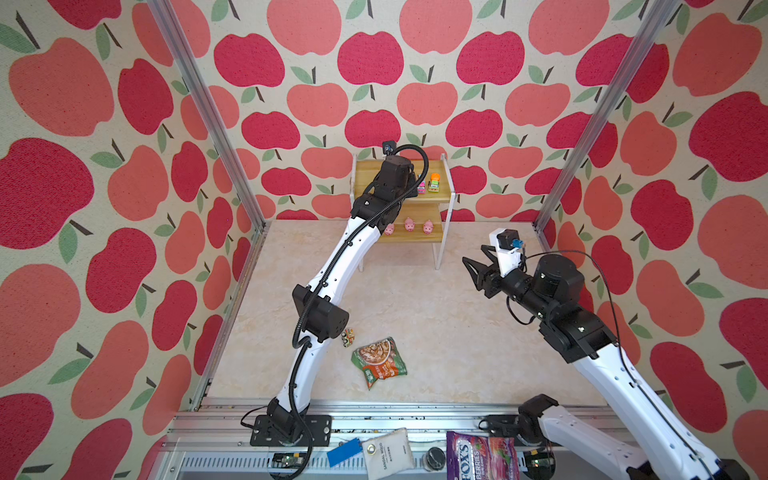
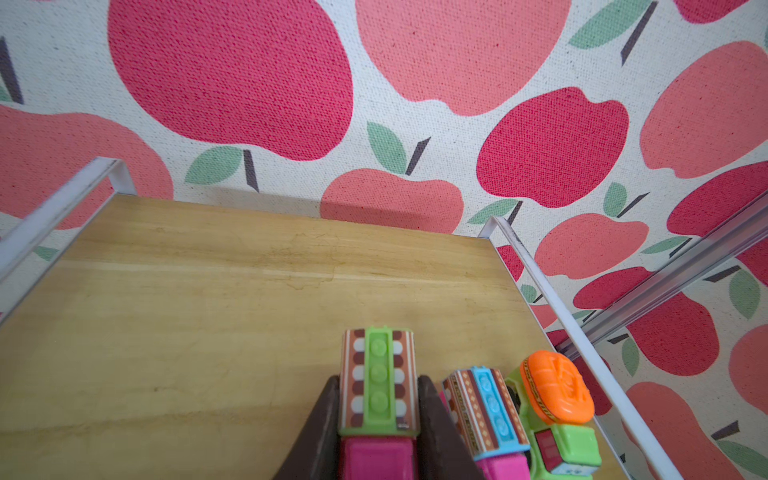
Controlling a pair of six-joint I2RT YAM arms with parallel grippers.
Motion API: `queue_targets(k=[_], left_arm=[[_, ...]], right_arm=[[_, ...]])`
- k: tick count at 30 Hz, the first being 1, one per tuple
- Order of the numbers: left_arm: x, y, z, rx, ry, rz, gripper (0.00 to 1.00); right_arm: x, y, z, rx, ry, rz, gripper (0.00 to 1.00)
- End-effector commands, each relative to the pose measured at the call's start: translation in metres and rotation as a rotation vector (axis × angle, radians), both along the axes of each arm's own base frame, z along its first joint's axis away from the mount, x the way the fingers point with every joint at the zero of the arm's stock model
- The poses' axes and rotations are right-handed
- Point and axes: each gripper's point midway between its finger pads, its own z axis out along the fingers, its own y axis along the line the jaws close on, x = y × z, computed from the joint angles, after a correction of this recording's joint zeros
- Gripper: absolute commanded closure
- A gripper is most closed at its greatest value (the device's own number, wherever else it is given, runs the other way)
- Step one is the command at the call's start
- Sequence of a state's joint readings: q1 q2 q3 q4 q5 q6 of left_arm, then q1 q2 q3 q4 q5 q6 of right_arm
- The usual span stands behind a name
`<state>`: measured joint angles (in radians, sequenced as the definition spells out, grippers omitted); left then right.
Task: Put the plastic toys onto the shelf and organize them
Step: 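Lower the truck beside the other trucks on the top shelf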
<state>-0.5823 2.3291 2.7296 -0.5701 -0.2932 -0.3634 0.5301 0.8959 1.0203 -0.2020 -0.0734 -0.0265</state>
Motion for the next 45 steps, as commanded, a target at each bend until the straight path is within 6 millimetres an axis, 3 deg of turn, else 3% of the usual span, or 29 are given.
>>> queue_targets(k=[1, 22, 31, 45], left_arm=[[0.009, 0.004, 0.006, -0.028, -0.037, 0.033, 0.71], [0.014, 0.000, -0.003, -0.009, -0.035, 0.036, 0.69], [0.012, 0.000, -0.002, 0.007, -0.040, 0.042, 0.63], [0.002, -0.003, 0.021, -0.050, -0.072, 0.019, 0.54]], right_arm=[[-0.004, 0.003, 0.000, 0.007, -0.001, 0.021, 0.39], [-0.001, 0.004, -0.004, 0.002, -0.002, 0.018, 0.38], [-0.001, 0.003, -0.004, 0.001, -0.004, 0.015, 0.38], [-0.002, 0.002, -0.003, 0.006, -0.005, 0.013, 0.37]])
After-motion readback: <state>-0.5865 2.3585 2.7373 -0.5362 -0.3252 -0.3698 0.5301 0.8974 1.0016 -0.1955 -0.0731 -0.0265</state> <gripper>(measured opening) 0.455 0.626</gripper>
